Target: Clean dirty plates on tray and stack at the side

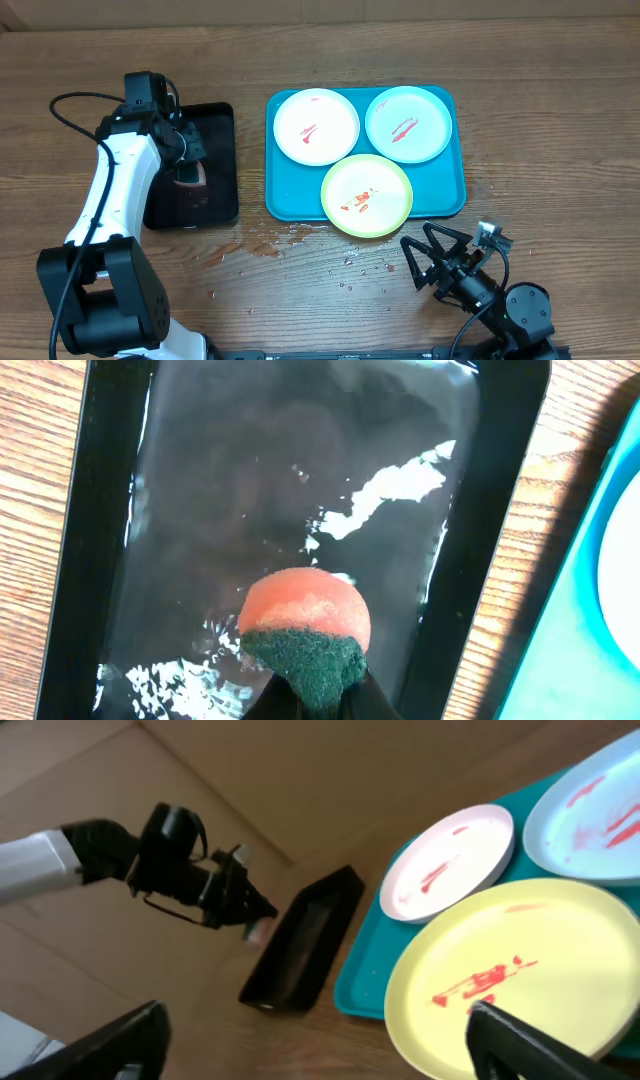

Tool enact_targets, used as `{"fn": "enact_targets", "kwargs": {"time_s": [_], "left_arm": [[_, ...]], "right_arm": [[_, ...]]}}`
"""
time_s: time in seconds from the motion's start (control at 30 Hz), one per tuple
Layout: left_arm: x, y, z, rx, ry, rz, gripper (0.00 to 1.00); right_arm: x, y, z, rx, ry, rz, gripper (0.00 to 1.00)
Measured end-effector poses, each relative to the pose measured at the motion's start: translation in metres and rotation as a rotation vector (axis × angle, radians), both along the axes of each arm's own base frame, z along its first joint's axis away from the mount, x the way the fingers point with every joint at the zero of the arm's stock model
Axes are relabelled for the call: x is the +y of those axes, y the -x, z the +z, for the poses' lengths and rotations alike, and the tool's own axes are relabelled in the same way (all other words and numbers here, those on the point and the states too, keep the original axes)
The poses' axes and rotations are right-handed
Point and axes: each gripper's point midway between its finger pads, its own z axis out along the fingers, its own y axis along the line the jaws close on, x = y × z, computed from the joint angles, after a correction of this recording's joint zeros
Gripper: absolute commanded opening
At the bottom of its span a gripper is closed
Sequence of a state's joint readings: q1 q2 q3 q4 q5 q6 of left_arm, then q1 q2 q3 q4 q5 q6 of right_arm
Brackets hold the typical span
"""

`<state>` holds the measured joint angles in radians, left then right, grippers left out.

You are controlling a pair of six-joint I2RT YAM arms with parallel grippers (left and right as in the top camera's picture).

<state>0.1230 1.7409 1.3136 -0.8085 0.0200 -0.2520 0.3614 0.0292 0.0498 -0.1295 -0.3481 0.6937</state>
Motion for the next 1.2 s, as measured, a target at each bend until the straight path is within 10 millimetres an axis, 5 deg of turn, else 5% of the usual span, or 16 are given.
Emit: {"fn": "enact_targets", "kwargs": {"time_s": [0.27, 0.5, 0.73, 0.9, 1.07, 1.2], "left_arm": [[-0.003, 0.0, 0.0, 0.0, 0.016, -0.006, 0.04], [-0.006, 0.004, -0.001, 0.015, 0.031, -0.01, 0.04], [-0.009, 0.007, -0.002, 0.028, 0.04, -0.033, 0.04], [-0.018, 0.005, -0.002, 0.02, 0.064, -0.079, 0.04], [-0.05, -0.013, 0.007, -0.063, 0.072, -0.184, 0.04], [-0.111, -0.039, 0.03, -0.203, 0.073, -0.332, 0.04]], "right_arm": [[-0.005, -0.009, 0.002, 0.095, 0.268, -0.012, 0.92], [-0.006, -0.048, 0.007, 0.221, 0.549, 0.001, 0.93], [0.004, -0.089, -0.039, 0.429, 0.739, 0.09, 0.92], [0.006, -0.096, -0.06, 0.489, 0.778, 0.111, 0.92], [0.005, -0.107, -0.041, 0.443, 0.765, 0.089, 0.92], [-0.015, -0.122, -0.025, 0.43, 0.734, 0.017, 0.92]]}}
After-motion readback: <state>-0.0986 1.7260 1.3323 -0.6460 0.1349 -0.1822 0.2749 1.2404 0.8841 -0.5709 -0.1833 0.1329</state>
